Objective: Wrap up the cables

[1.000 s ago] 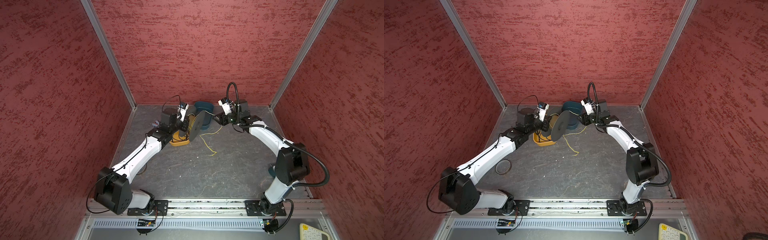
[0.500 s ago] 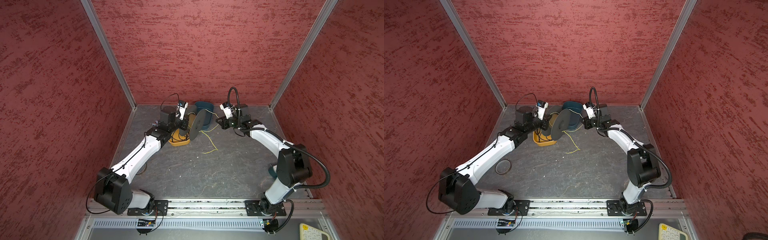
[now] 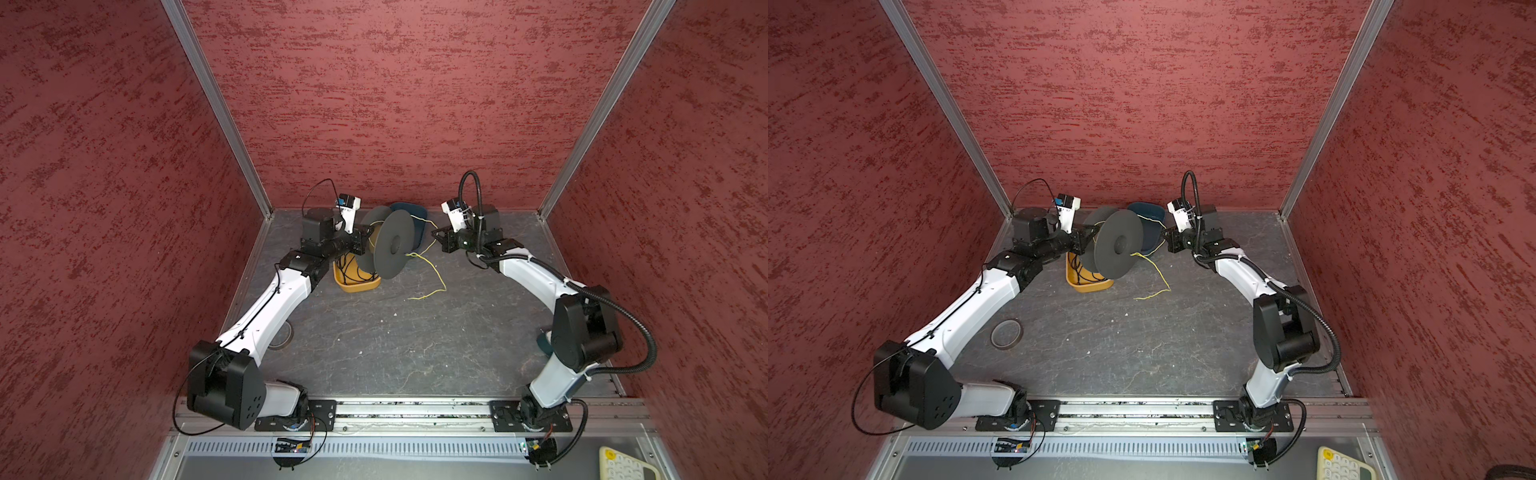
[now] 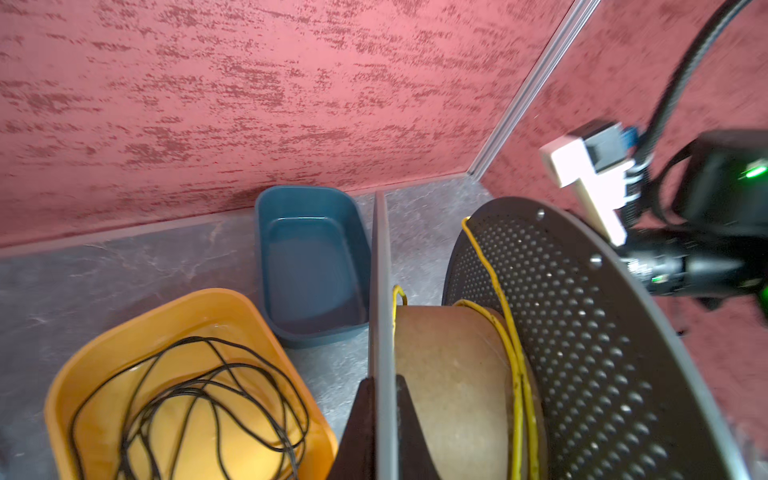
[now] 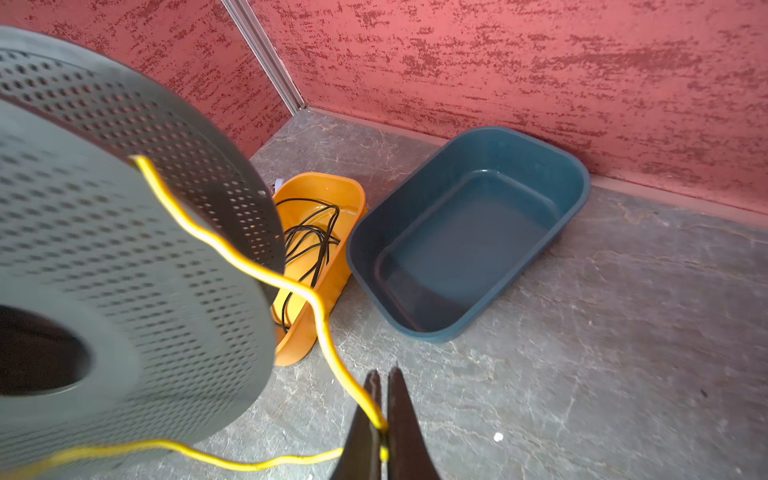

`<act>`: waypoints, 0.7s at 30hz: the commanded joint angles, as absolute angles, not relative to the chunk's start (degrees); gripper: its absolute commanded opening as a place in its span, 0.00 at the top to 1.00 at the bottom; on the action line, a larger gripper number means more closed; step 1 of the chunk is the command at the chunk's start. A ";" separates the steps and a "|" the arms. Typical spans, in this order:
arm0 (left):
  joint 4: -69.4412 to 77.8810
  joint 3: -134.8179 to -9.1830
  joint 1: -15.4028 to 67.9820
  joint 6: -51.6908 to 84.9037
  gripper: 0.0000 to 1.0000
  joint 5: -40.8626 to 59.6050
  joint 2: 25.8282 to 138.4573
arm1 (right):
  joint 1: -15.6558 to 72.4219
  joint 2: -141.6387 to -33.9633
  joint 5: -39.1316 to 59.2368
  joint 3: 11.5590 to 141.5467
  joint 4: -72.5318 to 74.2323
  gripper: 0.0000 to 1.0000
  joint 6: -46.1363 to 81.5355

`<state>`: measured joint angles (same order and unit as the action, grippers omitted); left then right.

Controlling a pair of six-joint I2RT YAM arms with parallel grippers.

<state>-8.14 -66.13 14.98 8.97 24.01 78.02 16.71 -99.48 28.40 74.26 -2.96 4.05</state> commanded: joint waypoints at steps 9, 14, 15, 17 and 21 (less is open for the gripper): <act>4.61 -71.04 8.54 28.58 1.00 25.81 76.77 | 18.41 -101.34 25.20 68.67 0.53 1.00 2.33; 4.67 -72.17 5.59 32.06 1.00 29.45 79.02 | 18.81 -99.49 25.00 65.46 1.33 1.00 -0.04; 4.57 -72.33 4.72 32.63 1.00 30.38 79.30 | 18.80 -99.24 24.19 65.16 0.68 1.00 -1.07; 4.33 -72.49 3.26 33.69 1.00 31.88 79.62 | 18.81 -99.38 23.28 65.62 -1.95 1.00 -3.68; 4.61 -73.28 2.18 35.53 1.00 34.52 79.83 | 18.76 -100.18 23.26 66.79 -5.21 1.00 -5.30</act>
<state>-8.08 -68.38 5.89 30.46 36.91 81.56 20.99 -99.85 28.40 67.66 4.23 -2.33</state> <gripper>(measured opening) 0.085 0.056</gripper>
